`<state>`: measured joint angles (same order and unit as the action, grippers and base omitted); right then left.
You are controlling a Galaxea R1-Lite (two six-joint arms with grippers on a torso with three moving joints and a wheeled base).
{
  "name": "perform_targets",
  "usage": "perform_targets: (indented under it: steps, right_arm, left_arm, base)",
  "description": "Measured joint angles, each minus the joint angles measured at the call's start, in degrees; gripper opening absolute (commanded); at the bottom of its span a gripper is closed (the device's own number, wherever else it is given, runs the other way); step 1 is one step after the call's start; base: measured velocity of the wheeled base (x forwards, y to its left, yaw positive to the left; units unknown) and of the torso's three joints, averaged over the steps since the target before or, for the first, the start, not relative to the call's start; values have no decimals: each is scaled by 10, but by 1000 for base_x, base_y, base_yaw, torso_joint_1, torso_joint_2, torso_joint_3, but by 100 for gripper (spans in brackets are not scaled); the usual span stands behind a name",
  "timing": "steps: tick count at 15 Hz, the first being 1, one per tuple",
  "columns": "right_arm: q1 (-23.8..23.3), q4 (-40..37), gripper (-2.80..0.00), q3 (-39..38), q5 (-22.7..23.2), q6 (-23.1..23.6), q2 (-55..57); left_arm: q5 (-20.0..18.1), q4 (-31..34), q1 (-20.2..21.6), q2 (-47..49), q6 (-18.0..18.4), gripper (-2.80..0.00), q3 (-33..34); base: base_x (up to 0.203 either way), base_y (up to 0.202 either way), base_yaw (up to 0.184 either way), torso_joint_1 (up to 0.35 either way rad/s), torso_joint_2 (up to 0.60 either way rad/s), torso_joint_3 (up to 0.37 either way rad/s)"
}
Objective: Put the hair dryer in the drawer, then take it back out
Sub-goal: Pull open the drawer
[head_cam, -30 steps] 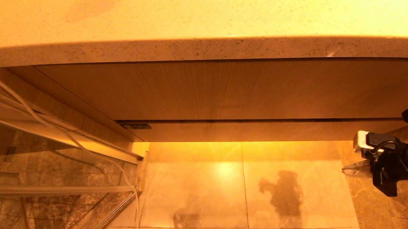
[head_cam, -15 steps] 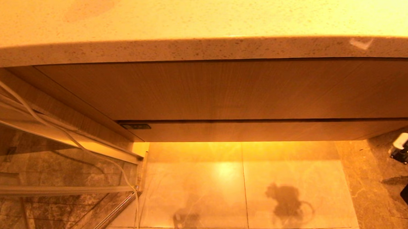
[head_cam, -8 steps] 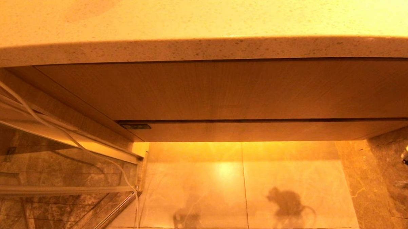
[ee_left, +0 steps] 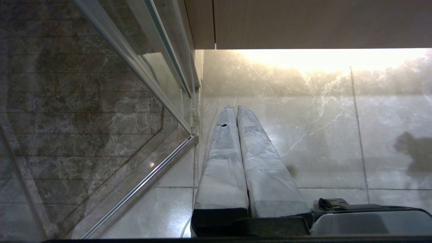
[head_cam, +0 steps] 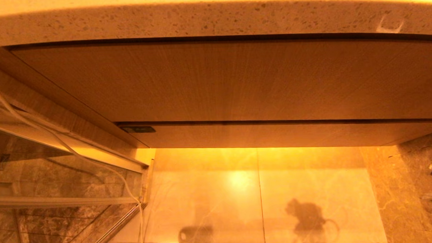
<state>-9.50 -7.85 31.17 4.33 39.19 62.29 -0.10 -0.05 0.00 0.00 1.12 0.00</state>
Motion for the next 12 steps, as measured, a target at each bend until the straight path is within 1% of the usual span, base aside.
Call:
perform_targets:
  steps: [7, 9, 12]
  right_arm:
    - [1, 1, -280, -11, 1, 1, -6]
    - [1, 3, -280, -11, 3, 1, -5]
    - [6, 11, -280, -5, 5, 12, -4]
  left_arm:
    - [0, 0, 0, 0, 0, -280, 0]
    - [0, 0, 0, 0, 0, -280, 0]
    - [0, 0, 0, 0, 0, -280, 0]
  base:
    - [0, 0, 0, -100, 453, 361]
    - [0, 0, 0, -24, 184, 162]
    - [0, 0, 0, -3, 51, 44]
